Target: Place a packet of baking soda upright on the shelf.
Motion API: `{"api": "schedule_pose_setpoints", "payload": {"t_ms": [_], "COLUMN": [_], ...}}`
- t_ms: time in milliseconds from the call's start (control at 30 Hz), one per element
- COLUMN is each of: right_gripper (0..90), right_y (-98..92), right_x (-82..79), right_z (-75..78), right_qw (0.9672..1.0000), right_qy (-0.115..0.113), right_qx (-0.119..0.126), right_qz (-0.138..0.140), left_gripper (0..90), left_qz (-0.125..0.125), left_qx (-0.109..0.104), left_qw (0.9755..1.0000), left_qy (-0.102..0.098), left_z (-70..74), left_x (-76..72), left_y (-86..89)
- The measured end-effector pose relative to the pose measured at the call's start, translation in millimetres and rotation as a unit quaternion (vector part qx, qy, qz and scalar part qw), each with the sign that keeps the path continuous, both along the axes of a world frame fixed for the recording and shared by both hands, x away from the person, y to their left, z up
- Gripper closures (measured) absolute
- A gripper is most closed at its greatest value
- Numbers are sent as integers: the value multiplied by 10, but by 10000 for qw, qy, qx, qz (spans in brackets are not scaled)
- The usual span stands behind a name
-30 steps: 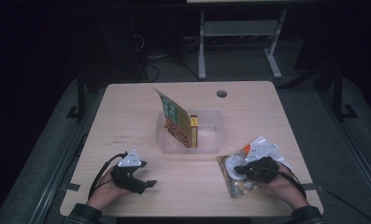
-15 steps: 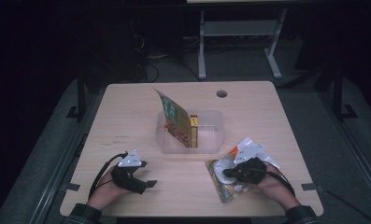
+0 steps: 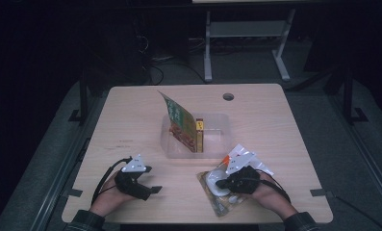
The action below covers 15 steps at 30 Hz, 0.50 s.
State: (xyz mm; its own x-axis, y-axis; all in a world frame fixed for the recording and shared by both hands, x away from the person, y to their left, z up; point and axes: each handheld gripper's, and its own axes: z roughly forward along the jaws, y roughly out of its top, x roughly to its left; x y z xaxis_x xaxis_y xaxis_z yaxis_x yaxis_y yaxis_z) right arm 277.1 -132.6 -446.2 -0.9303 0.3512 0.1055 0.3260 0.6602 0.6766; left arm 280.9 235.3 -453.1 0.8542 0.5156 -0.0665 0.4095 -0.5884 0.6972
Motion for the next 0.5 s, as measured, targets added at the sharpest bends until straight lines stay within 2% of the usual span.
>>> {"api": "schedule_pose_setpoints", "payload": {"t_ms": [67,167,200,267,367,500], "right_gripper": [899,899,899,899,899,899], "right_y": [63,163,184,233,294,365], "right_x": [-7,-47,-40,-76,-114,-169], "right_z": [-6,5,0,7,12,17], "right_qw": [9999,9997,9993,9993,9986,9977], "right_qy": [-68,1,-96,5,61,47], "right_qx": [1,13,-15,38,100,150], "right_qz": [156,248,370,370,519,665], "left_gripper": [158,158,157,157,157,157], "left_qz": [-41,-45,-31,-61,-74,-101], "left_qx": [26,-9,-38,-27,-64,-118], "left_qw": [10000,10000,10000,10000,10000,9999], "left_qy": [-8,-2,11,-8,3,10], "left_z": [2,5,5,8,12,21], "left_x": [1,-4,-8,-8,-14,-23], "left_y": [0,-12,-19,-24,-42,-64]}}
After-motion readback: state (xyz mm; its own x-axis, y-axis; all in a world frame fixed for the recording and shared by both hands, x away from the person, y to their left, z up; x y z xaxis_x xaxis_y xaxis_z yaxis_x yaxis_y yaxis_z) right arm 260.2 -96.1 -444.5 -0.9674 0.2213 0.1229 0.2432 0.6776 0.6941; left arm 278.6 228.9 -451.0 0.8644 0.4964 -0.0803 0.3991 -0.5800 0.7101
